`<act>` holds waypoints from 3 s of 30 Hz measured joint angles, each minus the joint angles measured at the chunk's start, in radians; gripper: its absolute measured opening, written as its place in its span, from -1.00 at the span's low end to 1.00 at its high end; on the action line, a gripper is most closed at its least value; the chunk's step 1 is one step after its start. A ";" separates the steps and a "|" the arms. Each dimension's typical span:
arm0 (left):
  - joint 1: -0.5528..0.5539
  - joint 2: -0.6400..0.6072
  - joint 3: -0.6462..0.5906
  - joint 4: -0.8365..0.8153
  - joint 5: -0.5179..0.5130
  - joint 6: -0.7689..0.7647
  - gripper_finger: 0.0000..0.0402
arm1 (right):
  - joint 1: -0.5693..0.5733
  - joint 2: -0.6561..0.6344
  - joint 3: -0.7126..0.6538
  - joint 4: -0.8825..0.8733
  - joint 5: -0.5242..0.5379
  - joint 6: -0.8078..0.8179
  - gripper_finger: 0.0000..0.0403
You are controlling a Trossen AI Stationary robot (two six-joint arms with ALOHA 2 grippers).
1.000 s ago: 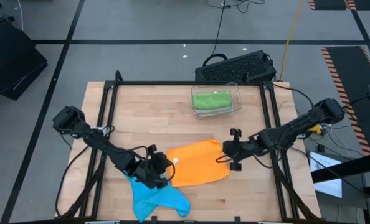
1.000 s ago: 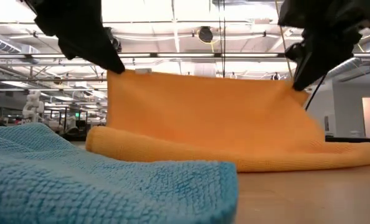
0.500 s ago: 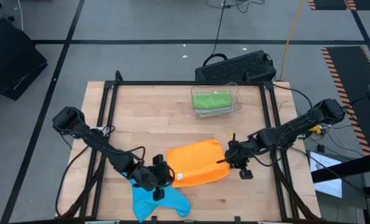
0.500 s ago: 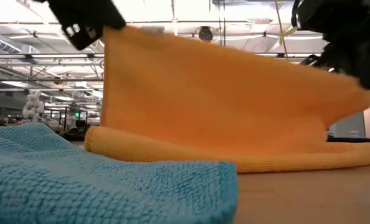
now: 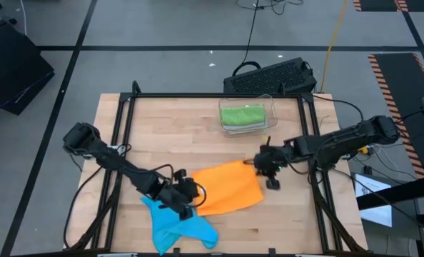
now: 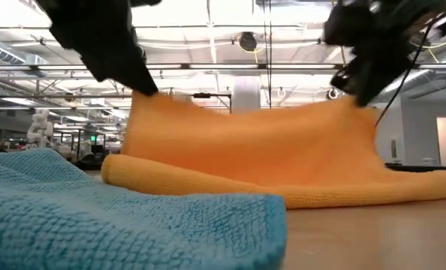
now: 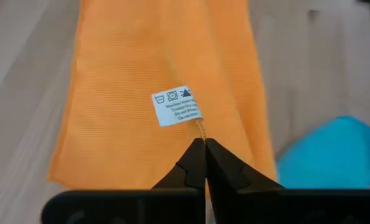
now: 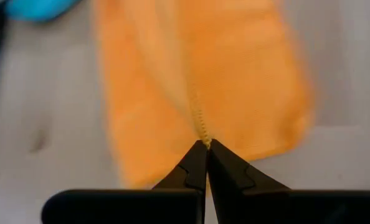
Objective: Fold microfiber towels
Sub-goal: Fold the orange microfiber towel
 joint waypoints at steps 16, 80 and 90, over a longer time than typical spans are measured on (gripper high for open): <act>0.095 0.049 0.000 -0.157 -0.018 -0.092 -0.91 | -0.148 0.171 0.000 0.091 0.106 -0.070 -0.91; -0.046 0.081 -0.015 -0.108 -0.104 0.111 -0.17 | 0.187 0.234 -0.452 1.258 0.280 0.081 -0.58; -0.067 0.154 -0.016 -0.134 -0.129 0.196 0.02 | 0.203 0.247 -0.452 1.288 0.281 0.088 -0.45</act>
